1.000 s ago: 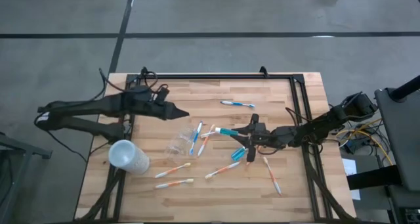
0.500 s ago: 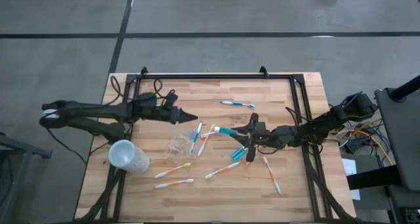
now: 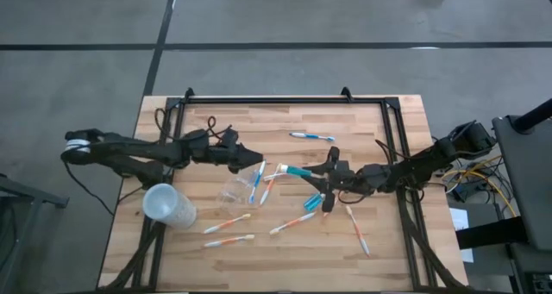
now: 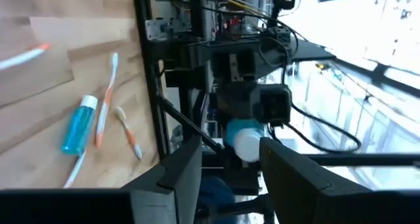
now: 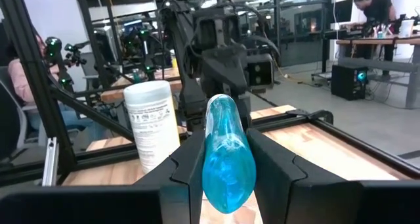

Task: Pick & Place toothbrushing station
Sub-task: Put the left mouthwash bottle into the transparent organizer

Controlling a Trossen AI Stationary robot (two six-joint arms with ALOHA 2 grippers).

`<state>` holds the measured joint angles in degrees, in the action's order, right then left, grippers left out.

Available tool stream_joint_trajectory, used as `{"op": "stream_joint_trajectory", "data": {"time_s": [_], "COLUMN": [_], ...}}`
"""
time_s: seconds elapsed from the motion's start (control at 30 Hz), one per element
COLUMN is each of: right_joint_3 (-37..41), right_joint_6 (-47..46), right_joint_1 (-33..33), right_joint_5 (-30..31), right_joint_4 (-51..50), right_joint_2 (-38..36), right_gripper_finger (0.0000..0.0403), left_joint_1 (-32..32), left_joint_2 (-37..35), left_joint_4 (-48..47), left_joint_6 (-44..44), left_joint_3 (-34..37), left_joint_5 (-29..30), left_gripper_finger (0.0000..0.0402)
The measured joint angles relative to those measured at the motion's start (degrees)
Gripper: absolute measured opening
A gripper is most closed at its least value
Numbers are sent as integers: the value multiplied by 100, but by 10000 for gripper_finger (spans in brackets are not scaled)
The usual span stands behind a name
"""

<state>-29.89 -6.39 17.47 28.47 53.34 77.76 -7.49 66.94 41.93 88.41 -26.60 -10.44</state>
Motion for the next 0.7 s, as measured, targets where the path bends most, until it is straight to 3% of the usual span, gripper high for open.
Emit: {"op": "stream_joint_trajectory", "data": {"time_s": [0.7], "right_joint_3": [-48], "right_joint_6": [-1], "right_joint_1": [0], "right_joint_5": [4], "right_joint_4": [-222], "right_joint_2": [0], "right_gripper_finger": [93], "left_joint_1": [74], "left_joint_2": [1347], "left_joint_4": [146], "left_joint_6": [121], "left_joint_3": [-1375], "left_joint_5": [-691], "left_gripper_finger": [159]}}
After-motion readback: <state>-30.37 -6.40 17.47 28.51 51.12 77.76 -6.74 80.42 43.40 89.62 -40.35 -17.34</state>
